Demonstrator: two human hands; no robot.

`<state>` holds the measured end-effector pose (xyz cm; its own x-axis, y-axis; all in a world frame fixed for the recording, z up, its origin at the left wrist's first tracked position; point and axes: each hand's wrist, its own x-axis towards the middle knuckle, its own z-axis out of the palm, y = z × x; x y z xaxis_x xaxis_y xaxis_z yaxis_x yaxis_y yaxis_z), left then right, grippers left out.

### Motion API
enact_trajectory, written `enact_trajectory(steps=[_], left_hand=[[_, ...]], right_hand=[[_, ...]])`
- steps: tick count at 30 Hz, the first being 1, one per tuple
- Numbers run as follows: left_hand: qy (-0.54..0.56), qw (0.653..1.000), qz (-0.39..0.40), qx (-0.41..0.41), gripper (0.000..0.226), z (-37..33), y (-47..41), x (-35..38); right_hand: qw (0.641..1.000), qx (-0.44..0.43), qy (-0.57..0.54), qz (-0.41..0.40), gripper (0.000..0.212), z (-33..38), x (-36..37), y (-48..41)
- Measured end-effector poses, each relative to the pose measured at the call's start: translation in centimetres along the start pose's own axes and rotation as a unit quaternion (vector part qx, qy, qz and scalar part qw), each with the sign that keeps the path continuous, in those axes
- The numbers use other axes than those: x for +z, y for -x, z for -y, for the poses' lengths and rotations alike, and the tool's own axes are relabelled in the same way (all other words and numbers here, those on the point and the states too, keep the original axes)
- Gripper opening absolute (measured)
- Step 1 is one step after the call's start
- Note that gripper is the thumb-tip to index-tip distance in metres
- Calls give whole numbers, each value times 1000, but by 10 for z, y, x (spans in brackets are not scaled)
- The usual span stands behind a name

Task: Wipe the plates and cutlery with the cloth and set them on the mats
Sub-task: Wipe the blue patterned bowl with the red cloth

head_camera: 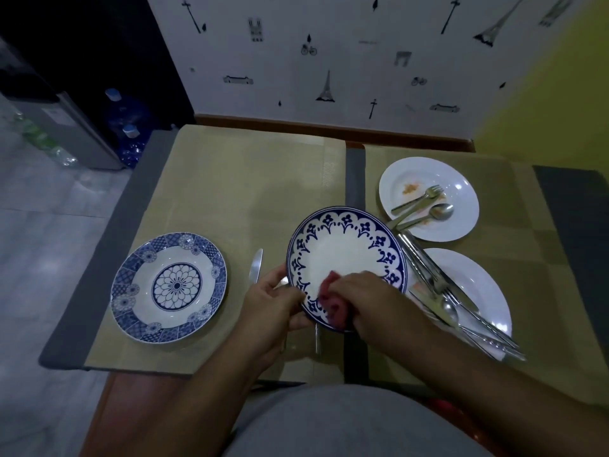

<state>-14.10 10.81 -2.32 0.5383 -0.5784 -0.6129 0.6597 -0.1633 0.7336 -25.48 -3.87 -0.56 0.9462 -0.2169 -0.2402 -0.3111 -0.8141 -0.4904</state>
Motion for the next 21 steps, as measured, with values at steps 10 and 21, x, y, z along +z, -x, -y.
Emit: enact_trajectory(steps=[10, 21], left_hand=[[47, 997, -66, 15, 51, -31, -8, -33], [111, 986, -118, 27, 44, -85, -43, -109]], right_hand=[[983, 151, 42, 92, 45, 26, -47, -68], [981, 7, -139, -136, 44, 65, -42, -120]])
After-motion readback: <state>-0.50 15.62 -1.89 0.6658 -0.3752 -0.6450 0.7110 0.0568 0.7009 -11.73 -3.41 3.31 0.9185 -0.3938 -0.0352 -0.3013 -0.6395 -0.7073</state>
